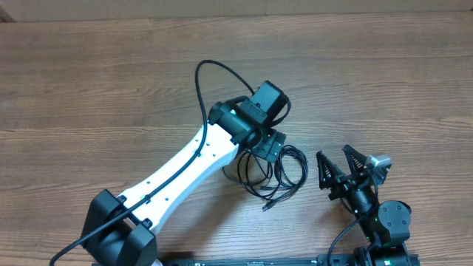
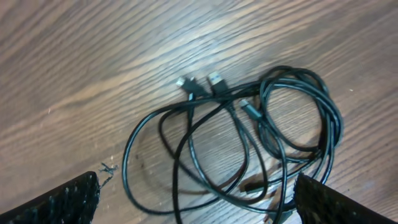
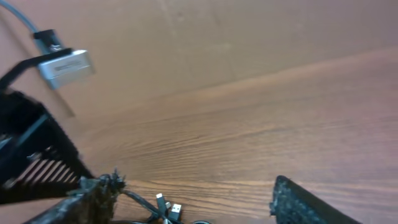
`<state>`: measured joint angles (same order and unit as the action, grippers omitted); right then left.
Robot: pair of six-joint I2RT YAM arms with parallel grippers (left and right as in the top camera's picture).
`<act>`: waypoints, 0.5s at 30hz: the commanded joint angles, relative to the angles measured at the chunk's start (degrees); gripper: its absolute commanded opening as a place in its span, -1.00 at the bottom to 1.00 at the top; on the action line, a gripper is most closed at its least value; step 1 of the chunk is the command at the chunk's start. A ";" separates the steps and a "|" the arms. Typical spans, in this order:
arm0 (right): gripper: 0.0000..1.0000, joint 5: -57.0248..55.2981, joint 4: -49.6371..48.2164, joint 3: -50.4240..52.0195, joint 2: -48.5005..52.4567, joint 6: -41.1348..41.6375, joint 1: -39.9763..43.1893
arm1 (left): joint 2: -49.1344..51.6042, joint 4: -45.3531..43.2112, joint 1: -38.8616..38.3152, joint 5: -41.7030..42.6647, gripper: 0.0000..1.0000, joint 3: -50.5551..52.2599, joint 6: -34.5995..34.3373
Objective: Untangle cables
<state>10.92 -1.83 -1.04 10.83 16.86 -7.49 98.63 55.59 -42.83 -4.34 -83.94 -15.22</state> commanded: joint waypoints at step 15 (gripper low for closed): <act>0.65 -5.40 1.22 0.57 -0.46 4.17 0.15 | 10.91 -3.37 -3.15 5.49 0.99 -1.01 3.26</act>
<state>6.55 -0.38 -1.04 10.83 20.71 -7.49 107.48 52.73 -44.88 0.23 -83.96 -11.84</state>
